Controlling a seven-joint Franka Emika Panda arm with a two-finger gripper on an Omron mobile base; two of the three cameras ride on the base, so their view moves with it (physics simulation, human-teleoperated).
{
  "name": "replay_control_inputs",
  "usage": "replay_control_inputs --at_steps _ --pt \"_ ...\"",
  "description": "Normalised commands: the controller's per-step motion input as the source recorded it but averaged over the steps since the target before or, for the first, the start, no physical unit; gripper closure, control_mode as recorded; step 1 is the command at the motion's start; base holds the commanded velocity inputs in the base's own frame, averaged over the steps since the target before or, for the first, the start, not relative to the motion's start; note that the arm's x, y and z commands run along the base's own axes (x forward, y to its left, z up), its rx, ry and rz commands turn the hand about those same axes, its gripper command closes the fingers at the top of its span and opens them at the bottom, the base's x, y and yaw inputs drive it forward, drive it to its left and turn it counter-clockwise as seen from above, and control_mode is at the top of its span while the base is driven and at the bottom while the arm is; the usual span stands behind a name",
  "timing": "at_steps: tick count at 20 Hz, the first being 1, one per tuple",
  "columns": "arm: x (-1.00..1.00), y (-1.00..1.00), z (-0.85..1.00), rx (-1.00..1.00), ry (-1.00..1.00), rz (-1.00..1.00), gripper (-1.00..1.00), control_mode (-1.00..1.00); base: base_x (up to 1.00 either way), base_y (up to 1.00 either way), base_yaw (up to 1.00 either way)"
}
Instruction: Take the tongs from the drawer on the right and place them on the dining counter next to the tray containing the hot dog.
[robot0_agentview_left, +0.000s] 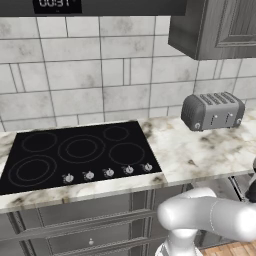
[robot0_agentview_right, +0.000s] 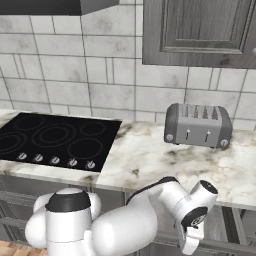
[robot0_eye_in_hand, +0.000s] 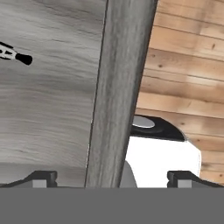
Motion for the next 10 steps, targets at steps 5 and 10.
replay_control_inputs --at_steps 5,10 --pt "0.0 0.0 -0.1 0.0 0.08 0.0 -1.0 -1.0 0.0 0.0 0.0" --pt "0.0 0.0 -0.16 0.0 0.08 0.0 -1.0 -1.0 0.0 0.0 0.0"
